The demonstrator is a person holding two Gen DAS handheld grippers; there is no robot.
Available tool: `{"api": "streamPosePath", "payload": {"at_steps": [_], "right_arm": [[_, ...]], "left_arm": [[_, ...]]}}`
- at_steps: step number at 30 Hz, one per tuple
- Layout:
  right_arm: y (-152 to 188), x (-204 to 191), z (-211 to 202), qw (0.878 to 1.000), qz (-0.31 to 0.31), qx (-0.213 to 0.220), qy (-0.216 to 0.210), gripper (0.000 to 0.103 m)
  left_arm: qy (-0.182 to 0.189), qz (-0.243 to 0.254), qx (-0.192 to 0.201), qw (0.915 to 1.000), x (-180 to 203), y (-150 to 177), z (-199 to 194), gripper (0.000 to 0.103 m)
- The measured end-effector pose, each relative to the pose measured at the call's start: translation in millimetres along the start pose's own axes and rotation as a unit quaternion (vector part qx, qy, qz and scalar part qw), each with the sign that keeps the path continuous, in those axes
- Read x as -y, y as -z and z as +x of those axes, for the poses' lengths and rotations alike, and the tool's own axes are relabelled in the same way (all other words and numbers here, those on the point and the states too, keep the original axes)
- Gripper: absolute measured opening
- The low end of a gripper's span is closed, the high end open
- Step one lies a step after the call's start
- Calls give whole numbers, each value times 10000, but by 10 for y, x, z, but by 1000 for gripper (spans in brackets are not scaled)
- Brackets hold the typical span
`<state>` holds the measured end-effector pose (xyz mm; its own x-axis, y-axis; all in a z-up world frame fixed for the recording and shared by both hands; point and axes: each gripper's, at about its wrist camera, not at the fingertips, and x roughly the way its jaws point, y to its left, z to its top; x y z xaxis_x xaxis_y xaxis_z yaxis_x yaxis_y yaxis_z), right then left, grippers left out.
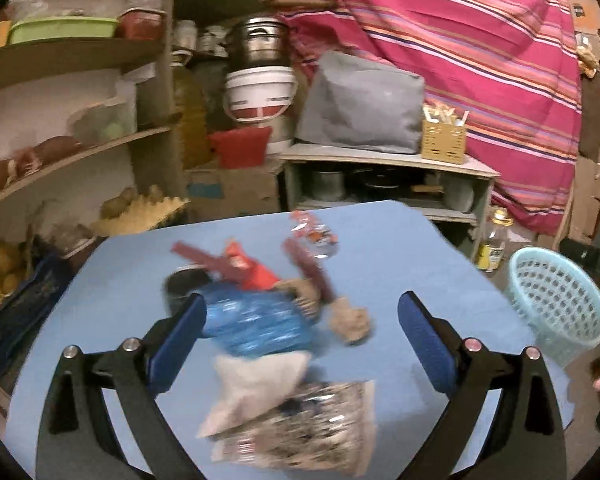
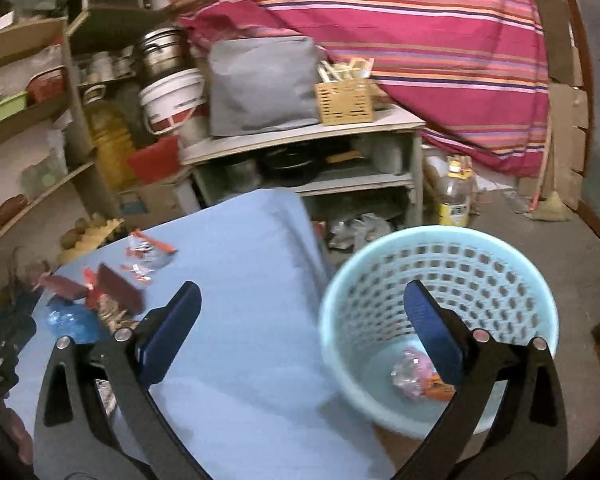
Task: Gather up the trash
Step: 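Grasp the white tissue from the pile with the left tool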
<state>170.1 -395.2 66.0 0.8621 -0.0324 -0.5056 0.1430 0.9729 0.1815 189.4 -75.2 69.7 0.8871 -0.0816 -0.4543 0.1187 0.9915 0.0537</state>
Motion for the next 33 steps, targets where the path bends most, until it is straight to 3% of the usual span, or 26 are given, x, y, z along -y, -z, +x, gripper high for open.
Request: {"api": "streamPosePath", "payload": {"at_steps": [5,12,17,19,22,27,33], "right_arm": [[106,-290,30,9998,-116,184,0,99],[351,-655,178,9966,-651,-392,302,99],[510,-879,141,9903,-1231,-175,616,99],[530,-944,123,9880,-1390,-106,669,99],[549,-964,134,9889,-1349,-142,599,99],[591,-972,254,9915,-1151,-450,403,99],[668,-1107,290,9894,-1322,-483,350,99]], "left_arm": [[-207,184,-95,9996,-313,258,-21,95],[-62,97,-278,9995,-522,507,51,95],[141,19,-688,9975,-549,624,240,99],[111,72,-670,9977,-540,622,264,99],[9,215,-529,9984,-473,608,255,99],[290,295,-929,9948,-421,617,465,99],[395,150,-1126,9927,-468,613,565,97]]}}
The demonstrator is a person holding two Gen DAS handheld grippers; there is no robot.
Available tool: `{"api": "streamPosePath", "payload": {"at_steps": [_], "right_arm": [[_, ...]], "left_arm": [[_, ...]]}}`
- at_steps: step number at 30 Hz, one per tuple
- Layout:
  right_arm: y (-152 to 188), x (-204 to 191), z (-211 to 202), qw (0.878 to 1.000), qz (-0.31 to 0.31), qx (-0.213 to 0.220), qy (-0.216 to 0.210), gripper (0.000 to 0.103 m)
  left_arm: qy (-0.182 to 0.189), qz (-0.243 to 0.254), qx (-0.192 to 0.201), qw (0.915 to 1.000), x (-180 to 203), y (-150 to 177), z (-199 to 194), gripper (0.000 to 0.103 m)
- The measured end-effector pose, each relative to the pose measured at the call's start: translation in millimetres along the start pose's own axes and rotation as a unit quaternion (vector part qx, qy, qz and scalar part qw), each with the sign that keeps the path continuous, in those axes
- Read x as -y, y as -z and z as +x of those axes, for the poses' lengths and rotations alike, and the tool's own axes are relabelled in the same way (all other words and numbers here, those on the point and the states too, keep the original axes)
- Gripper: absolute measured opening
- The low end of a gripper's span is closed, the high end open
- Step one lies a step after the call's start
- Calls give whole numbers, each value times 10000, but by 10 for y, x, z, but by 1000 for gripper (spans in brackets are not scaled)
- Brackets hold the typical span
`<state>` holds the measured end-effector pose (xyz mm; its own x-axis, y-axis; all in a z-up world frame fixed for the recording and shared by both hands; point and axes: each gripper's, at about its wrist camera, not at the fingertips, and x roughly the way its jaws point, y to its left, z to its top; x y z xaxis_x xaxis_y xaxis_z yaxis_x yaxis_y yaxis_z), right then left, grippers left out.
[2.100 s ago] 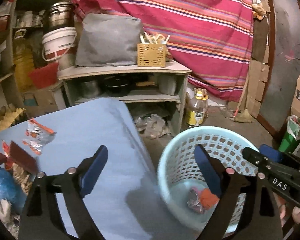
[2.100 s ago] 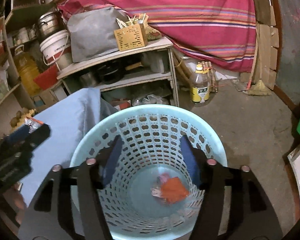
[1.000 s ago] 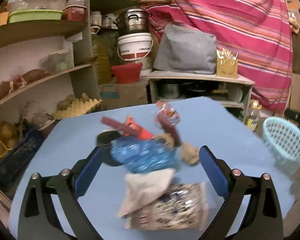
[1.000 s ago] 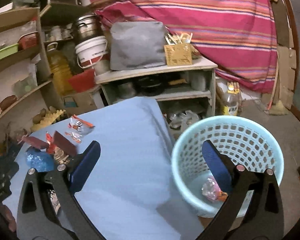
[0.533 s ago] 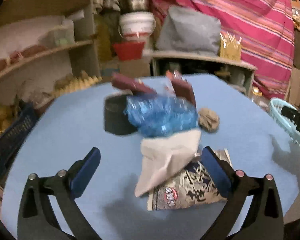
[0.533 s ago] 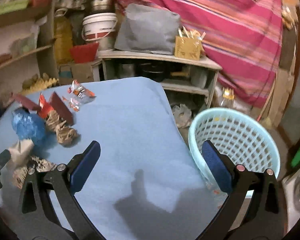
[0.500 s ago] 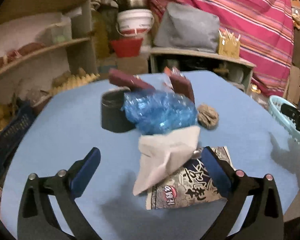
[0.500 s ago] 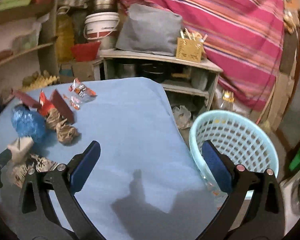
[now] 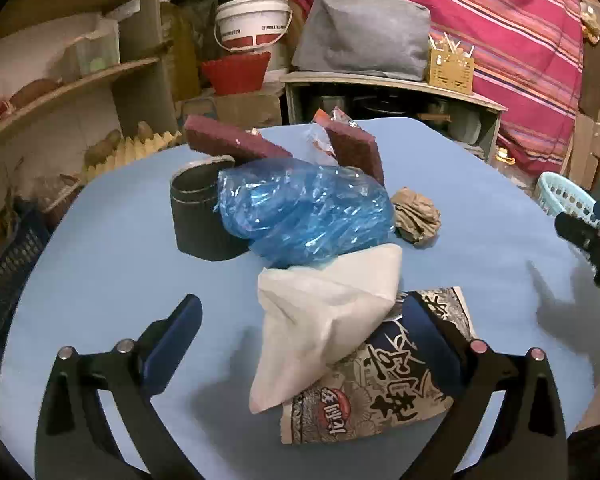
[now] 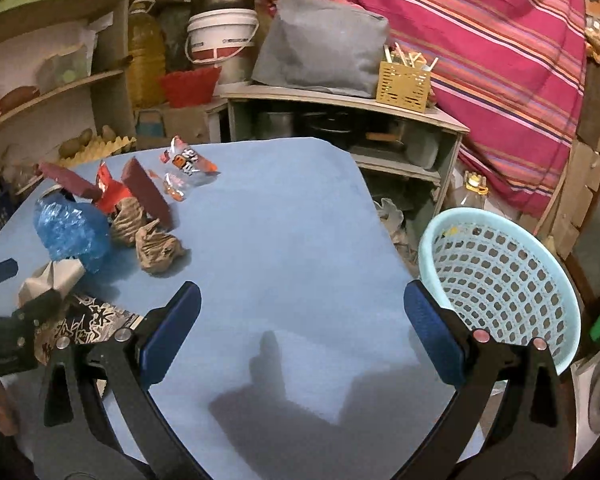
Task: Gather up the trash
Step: 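Grasp the white tissue from the pile with the left tool, then grasp the black-and-white printed snack bag with the right tool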
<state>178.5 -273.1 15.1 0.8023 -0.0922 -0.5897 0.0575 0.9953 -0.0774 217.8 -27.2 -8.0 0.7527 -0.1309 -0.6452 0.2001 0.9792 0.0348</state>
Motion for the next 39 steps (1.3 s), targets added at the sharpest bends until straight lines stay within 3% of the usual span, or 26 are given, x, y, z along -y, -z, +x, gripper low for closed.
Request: {"api": "streamPosePath", "payload": {"at_steps": [2,4,6,10,15,19,25,30,31,35,39], "right_arm": [[20,-63,21,10000,-72,-51,-39,99],[42,-123,30,9999,-126,-77,-91,99],[58,-186,25,9997,-192,-80,-129,99],[79,-299,3,9992,-346,-72,-200,99],[121,-455,10,9983,-315,-191,-454,99],[163,-635,10,9965,-375,-307,-685,99],[228,-895,90,9944,-561,-488,-746,99],[234,-1033,240,9925,-494,-790,-790,98],[227,-1066,273,9918,-500,-868,-790,96],[253,-1158,389,9872,-585,-1173,-910,72],[268,-1226,378,9855,-604,-1196,-1037,58]], "left_arm": [[63,40,-82,9999,-12,14,21,87],[178,57,-217,9996,-30,26,58,62],[258,35,-301,9992,-60,31,78,52],[267,74,-163,9995,-122,45,-15,42],[68,106,4,9999,-295,129,-198,38],[-65,-172,115,9998,-609,205,-361,38],[-296,-455,271,9982,-973,316,-550,38],[-424,-450,307,9976,-1060,358,-588,38],[-420,-453,310,9976,-1061,354,-590,38],[-415,-366,356,9978,-1055,349,-609,38],[-398,-304,365,9981,-1025,329,-598,38]]}}
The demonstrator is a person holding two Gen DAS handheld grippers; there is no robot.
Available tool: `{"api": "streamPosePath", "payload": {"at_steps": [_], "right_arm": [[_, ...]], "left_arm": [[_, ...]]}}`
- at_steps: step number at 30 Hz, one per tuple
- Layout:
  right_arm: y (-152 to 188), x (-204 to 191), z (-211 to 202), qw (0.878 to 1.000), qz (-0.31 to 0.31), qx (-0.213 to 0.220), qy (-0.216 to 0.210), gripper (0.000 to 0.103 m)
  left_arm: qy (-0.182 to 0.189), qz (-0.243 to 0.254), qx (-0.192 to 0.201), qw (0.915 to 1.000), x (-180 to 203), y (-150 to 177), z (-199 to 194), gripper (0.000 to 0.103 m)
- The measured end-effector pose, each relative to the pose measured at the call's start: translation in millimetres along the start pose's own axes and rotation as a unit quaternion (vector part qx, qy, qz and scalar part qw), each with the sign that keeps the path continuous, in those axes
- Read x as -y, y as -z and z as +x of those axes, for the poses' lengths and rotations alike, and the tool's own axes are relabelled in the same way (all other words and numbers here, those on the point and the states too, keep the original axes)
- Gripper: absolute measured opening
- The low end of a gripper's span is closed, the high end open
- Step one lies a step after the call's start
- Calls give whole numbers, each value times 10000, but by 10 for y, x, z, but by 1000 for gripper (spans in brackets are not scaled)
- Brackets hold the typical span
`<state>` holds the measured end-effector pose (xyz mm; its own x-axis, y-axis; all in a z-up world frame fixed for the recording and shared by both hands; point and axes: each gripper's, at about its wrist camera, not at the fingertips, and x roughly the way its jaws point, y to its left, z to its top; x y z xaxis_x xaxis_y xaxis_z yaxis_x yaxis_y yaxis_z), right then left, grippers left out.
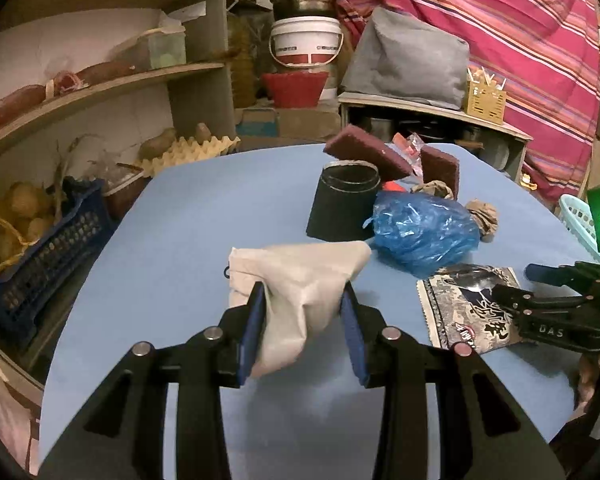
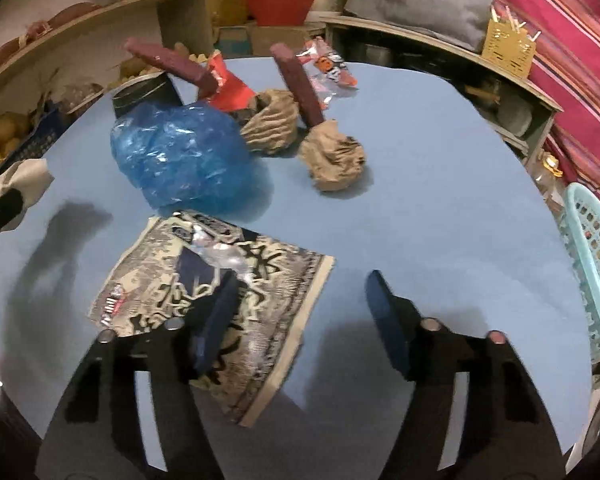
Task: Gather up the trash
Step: 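Grasp the black-and-white printed snack bag with the right tool, then carry the white tissue and printed snack bag over the basket with both tools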
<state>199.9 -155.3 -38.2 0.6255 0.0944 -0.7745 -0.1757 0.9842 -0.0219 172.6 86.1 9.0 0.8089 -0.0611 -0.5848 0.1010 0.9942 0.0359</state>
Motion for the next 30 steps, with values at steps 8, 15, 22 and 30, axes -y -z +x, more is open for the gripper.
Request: {"api": "streamPosePath", "payload": {"at_steps": [8,15,22,30], "right_arm": [[-48,61,-11,9994,113,2,-331,28],[-92,151,-125,9993,101,175,-314,17],[-159,562,-386,9982,345,473,-115,17],[-216,1287,-680,9944,729,730,218,17]], "left_arm": [[-53,-21,-7,10000,-14,-8,27,38],[-41,7,61,10000,34,-32,15,38],[67,12,292,9995,292,-235,-73,38],[399,171,473,9979,872,-526,-90,38]]}}
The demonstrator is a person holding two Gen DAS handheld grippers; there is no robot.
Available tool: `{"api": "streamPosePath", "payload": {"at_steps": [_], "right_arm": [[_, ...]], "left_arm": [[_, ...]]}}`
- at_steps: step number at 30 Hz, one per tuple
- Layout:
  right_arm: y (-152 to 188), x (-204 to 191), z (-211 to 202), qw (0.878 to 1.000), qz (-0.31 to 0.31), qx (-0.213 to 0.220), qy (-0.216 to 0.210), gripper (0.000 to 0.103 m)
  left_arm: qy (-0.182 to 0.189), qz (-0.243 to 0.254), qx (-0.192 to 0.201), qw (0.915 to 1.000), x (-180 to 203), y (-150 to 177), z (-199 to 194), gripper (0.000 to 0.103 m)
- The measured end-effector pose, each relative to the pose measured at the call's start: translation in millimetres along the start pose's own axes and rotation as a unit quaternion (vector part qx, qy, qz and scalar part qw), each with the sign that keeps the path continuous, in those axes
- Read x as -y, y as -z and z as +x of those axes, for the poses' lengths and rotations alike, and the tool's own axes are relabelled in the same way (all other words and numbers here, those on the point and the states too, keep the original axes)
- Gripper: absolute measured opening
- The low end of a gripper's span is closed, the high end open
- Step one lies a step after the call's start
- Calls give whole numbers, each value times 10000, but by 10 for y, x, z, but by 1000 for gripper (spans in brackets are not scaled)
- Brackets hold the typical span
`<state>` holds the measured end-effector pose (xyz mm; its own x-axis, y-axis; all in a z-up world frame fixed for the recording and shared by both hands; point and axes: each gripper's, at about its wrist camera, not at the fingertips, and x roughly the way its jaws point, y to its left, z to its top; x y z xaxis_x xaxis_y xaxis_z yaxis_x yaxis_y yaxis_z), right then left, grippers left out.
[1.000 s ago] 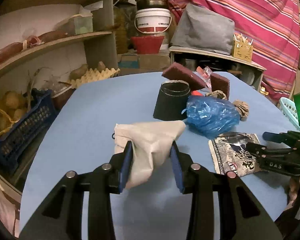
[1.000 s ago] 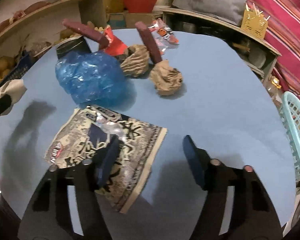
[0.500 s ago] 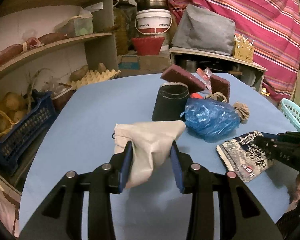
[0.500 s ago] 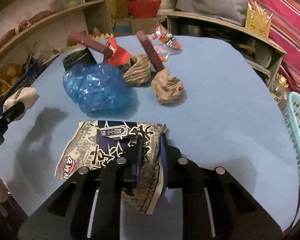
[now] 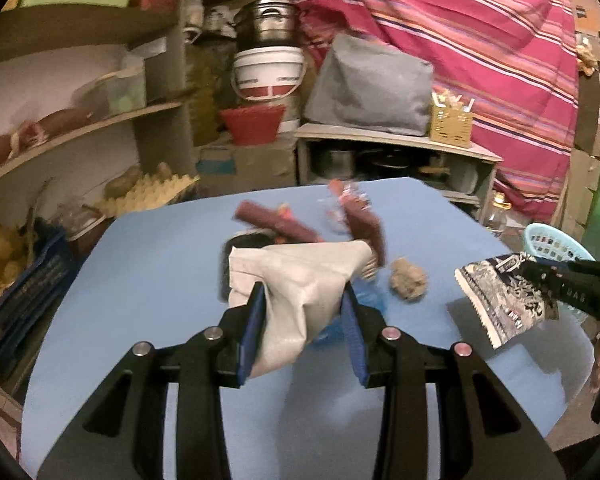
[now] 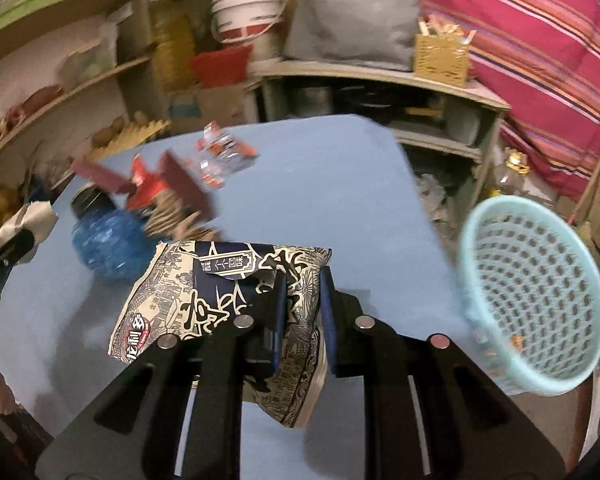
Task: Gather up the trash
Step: 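Carry the white tissue and printed snack bag over the basket with both tools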
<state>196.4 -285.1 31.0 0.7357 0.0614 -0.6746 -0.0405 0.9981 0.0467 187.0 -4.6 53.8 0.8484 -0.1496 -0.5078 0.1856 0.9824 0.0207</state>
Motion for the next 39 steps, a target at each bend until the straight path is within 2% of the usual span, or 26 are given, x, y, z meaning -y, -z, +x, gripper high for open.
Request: {"api": "streamPosePath", "payload": {"at_steps": [8,16,28,39], "right_arm": [[-134,700,-194,9987,409,195,217,17],[-192,1287,-380,9941,593,440,789,17],[-74,2390,-625,9779,1292,753,1459,17],[133,2806,-649,9638,1536,618,2092,17]], "left_arm": [[343,16,20,9994,622,-261,232,38],[573,101,52,9983,1224,-500,427,38],[1182,379,109,9922,2289,-703,634,38],[1800,889,-53,9796,3262,-638,914,38]]}}
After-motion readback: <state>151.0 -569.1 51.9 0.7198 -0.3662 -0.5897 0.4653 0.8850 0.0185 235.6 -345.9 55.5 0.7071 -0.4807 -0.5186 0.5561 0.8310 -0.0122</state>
